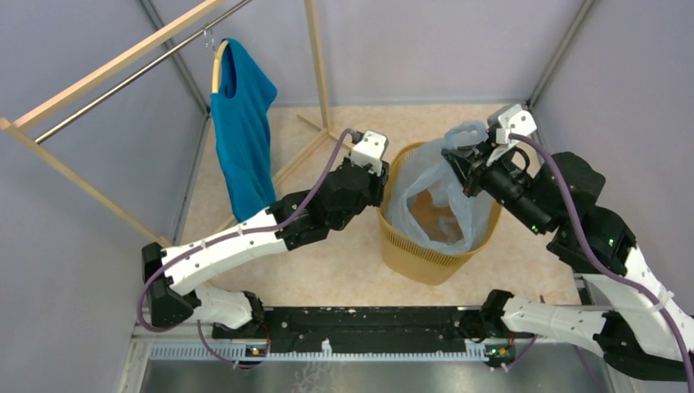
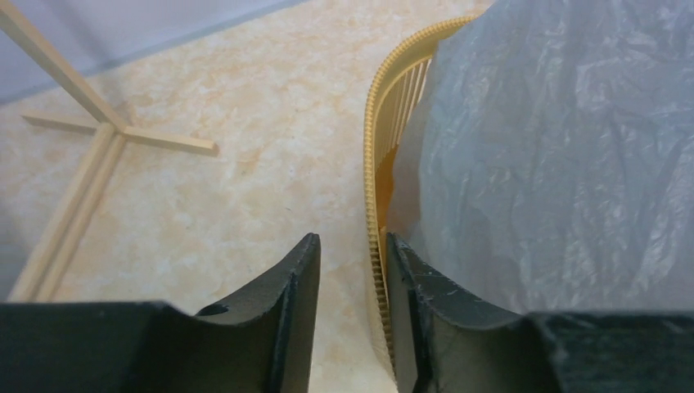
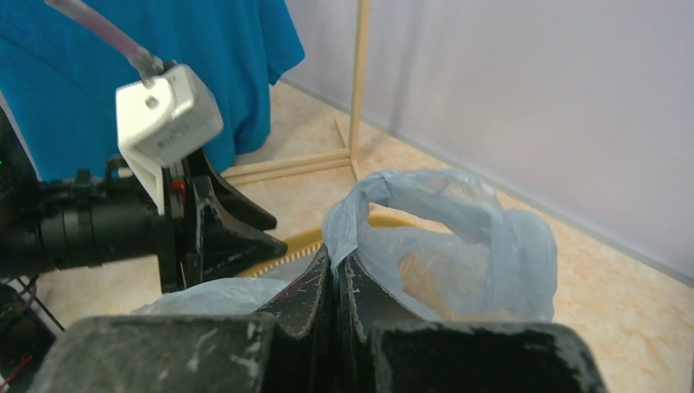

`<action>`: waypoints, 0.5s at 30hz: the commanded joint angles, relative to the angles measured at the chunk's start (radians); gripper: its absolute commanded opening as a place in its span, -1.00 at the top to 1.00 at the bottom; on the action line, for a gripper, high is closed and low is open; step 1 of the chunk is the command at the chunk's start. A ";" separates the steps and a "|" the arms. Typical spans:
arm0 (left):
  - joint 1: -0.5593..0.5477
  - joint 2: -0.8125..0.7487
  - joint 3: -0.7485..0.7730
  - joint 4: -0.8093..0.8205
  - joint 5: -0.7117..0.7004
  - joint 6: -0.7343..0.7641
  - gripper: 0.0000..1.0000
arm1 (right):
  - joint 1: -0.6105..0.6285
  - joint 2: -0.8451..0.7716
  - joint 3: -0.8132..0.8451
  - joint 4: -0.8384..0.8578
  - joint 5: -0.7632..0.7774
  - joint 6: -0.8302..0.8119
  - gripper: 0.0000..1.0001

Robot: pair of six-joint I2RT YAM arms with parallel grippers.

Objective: Put the trash bags into the trash bin

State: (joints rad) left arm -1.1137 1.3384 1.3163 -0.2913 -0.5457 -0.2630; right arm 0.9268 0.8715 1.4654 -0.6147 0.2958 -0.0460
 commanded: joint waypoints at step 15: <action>0.002 -0.184 0.003 0.033 -0.166 0.156 -0.16 | -0.072 0.155 -0.441 0.560 -0.070 0.107 1.00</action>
State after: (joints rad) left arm -1.1137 1.2312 1.3163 -0.2901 -0.6346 -0.1482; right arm 0.9070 1.0191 1.0367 -0.2977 0.2684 -0.0097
